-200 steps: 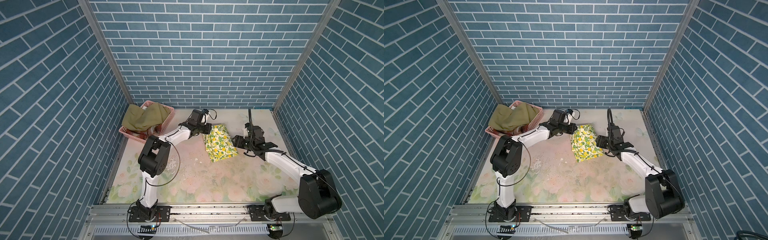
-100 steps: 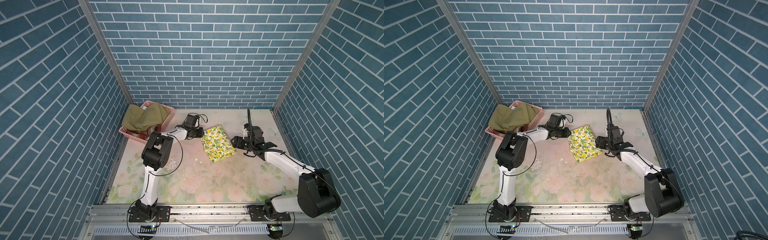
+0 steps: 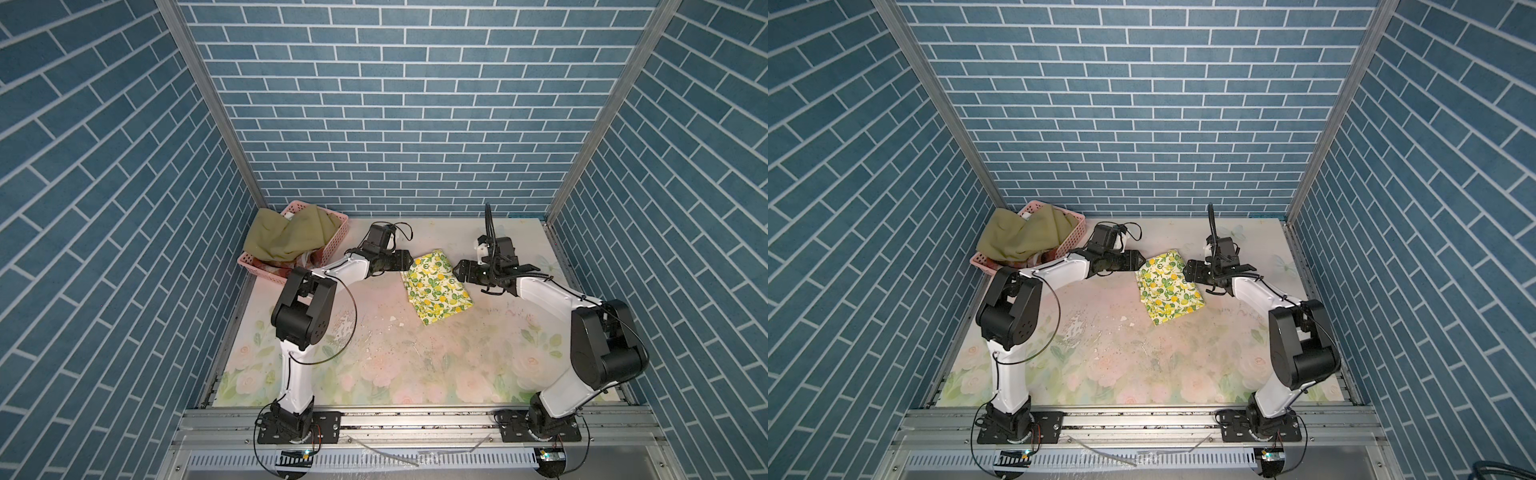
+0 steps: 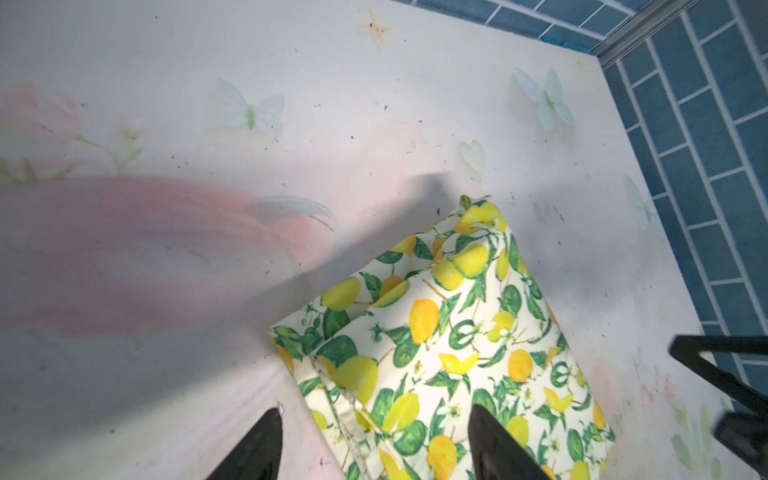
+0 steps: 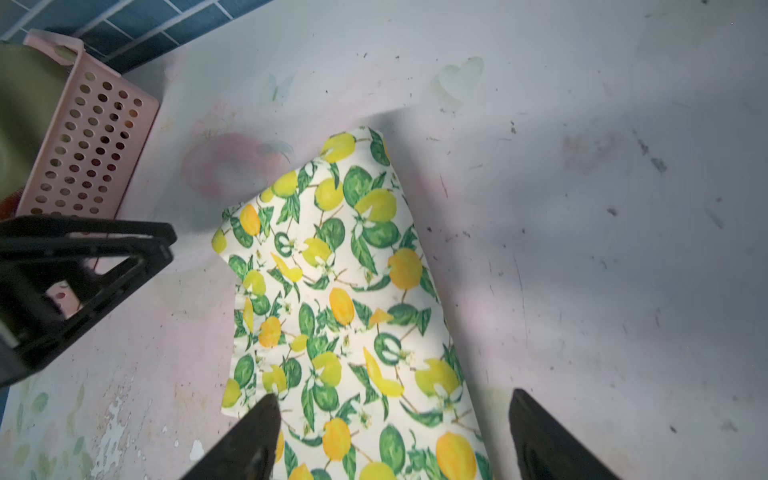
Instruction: Fold and stack the skirts
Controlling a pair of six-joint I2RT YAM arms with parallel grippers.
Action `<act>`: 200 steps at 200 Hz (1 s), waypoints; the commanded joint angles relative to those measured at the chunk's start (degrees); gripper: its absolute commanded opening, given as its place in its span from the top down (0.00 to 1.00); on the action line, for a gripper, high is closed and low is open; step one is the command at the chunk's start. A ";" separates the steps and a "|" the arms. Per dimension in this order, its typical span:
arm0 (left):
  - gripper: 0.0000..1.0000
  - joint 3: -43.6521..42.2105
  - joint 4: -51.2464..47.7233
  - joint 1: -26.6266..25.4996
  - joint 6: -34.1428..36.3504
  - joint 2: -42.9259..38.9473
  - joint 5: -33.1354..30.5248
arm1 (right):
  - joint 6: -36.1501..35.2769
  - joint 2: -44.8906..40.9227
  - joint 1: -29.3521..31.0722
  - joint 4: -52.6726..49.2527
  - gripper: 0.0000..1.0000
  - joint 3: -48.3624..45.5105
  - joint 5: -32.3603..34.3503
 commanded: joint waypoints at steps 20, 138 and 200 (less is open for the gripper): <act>0.28 0.36 -1.91 -3.56 2.69 0.72 -4.02 | -5.42 6.58 -1.43 -0.39 0.13 6.29 -6.13; 0.51 15.02 -9.44 -9.20 6.16 14.08 -10.41 | -3.18 11.20 -4.30 2.52 0.18 10.70 -7.67; 0.87 13.95 -8.53 -6.71 1.62 15.81 -7.91 | 8.97 17.67 -4.06 11.76 0.55 15.75 -14.93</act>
